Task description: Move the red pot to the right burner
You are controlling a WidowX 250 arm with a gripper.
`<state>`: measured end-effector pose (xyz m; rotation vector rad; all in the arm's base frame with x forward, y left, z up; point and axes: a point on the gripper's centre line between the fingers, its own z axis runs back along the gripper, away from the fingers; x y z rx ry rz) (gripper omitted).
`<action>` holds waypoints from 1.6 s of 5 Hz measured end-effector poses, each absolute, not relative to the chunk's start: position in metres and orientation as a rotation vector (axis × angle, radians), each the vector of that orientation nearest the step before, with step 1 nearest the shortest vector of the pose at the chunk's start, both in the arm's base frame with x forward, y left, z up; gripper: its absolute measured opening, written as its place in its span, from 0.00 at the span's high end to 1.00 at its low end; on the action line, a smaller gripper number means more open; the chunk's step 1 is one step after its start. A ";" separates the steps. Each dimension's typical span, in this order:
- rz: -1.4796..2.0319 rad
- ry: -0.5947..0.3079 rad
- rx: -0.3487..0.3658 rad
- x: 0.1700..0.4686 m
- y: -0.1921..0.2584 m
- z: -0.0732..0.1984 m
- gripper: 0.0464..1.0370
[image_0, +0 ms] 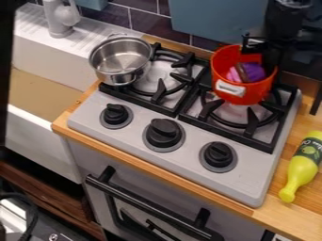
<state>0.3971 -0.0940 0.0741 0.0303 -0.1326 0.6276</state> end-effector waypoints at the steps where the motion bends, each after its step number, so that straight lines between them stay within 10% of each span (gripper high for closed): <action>1: 0.619 -0.144 0.051 0.399 -0.094 0.072 0.99; 3: 0.618 -0.165 0.044 0.402 -0.089 0.064 0.98; 7: 0.646 -0.116 0.059 0.395 -0.084 0.065 0.05; 8: 0.606 -0.158 -0.016 0.399 -0.083 0.085 0.04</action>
